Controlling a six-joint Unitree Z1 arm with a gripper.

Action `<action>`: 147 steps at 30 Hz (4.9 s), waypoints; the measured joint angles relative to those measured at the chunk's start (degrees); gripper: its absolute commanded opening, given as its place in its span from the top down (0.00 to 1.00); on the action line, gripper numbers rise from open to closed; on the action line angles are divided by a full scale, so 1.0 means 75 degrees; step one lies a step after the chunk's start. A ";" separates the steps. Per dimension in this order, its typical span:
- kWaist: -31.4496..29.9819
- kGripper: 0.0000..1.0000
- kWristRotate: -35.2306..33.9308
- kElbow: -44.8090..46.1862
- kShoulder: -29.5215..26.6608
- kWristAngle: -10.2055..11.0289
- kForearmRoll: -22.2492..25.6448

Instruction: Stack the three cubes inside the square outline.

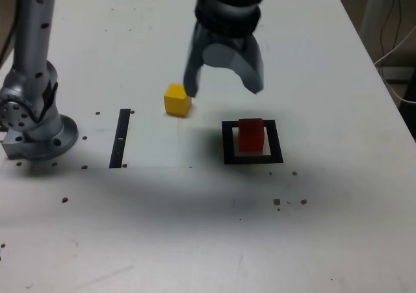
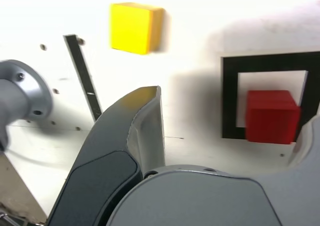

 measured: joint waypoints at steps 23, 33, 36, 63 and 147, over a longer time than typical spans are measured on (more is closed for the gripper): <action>0.1332 0.01 0.2871 0.1963 -0.0936 0.0876 -0.0825; 0.1861 0.02 0.3173 0.2656 -0.0618 0.0840 -0.1774; 0.1910 0.03 0.3178 0.2742 -0.0458 0.0799 -0.1983; 0.2023 0.73 0.3219 0.3038 0.0129 0.0509 -0.2829; -0.0196 0.72 -0.0361 -0.1759 0.1628 -0.0682 0.0095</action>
